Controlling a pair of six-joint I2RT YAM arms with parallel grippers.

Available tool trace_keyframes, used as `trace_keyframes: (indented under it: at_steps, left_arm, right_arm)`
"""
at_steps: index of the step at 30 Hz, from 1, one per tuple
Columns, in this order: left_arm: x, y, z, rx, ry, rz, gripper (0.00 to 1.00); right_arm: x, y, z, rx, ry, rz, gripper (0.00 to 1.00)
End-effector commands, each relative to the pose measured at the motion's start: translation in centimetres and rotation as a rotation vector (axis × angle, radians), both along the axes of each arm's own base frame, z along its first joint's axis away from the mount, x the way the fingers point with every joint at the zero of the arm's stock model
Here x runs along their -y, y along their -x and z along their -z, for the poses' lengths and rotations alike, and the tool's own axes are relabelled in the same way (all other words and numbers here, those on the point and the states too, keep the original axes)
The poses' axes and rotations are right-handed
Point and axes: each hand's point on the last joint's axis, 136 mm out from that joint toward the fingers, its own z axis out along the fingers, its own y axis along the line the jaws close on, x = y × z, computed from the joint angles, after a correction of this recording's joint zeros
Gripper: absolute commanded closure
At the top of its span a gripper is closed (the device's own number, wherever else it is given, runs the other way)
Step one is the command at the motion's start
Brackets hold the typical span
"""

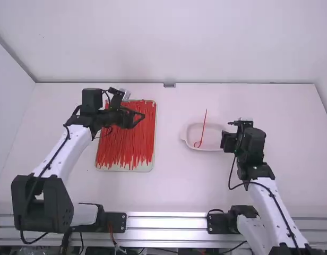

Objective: Fasten the cable tie

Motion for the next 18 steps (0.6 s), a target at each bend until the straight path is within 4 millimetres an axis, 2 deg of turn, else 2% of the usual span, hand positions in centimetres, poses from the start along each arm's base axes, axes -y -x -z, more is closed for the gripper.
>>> trace_keyframes:
  at_steps: [1, 8, 11, 18]
  left_arm:
    - [-1.0, 0.4, -0.4, 0.018, -0.018, -0.086, 0.3]
    - [-3.0, 1.1, -0.9, 0.154, -0.093, -0.194, 0.43]
    - [-4.3, 1.6, -1.2, 0.234, -0.134, -0.268, 0.52]
    - [-6.6, 4.2, 1.1, 0.235, -0.218, -0.389, 0.66]
  right_arm:
    - [0.3, 1.2, 1.0, 0.0, 0.028, 0.005, 0.33]
    - [0.3, 4.1, 3.7, 0.0, 0.028, 0.005, 0.47]
    - [0.3, 5.6, 5.5, 0.0, 0.028, 0.005, 0.56]
    - [0.3, 7.6, 8.6, 0.0, 0.028, 0.005, 0.71]
